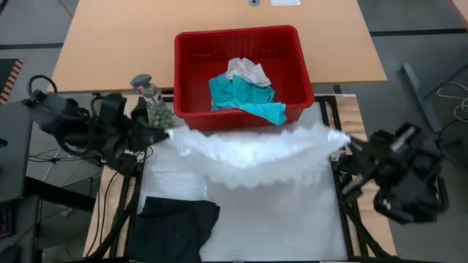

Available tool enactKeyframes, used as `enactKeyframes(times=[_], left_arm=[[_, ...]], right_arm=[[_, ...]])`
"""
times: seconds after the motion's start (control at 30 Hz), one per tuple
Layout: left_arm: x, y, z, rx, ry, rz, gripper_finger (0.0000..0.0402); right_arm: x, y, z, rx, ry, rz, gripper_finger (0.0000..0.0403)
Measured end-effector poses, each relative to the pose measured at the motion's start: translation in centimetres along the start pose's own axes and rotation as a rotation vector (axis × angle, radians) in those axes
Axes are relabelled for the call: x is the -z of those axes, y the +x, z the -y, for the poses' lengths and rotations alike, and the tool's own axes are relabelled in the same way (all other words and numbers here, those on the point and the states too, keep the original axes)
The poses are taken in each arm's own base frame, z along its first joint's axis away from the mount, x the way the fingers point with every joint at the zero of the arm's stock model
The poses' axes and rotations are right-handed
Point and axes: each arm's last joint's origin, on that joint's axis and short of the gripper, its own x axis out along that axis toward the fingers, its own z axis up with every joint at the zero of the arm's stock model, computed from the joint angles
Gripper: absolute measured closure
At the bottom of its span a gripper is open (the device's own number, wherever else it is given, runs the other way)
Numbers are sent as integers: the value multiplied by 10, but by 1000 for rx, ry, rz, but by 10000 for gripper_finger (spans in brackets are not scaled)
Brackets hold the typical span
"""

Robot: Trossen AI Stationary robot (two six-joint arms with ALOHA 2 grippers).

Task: Fold Laundry from Bin
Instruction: Fold the white dress

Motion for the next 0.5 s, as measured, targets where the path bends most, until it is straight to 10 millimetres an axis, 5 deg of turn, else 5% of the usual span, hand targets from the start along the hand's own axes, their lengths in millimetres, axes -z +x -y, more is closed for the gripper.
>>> enactKeyframes(times=[0.27,0.5], left_arm=[[25,26,52,349,-31,47,402],[7,17,76,462,6,294,401]], right_arm=[[-48,-46,-42,-54,-140,222,384],[-77,-66,-36,8,-249,378,384]])
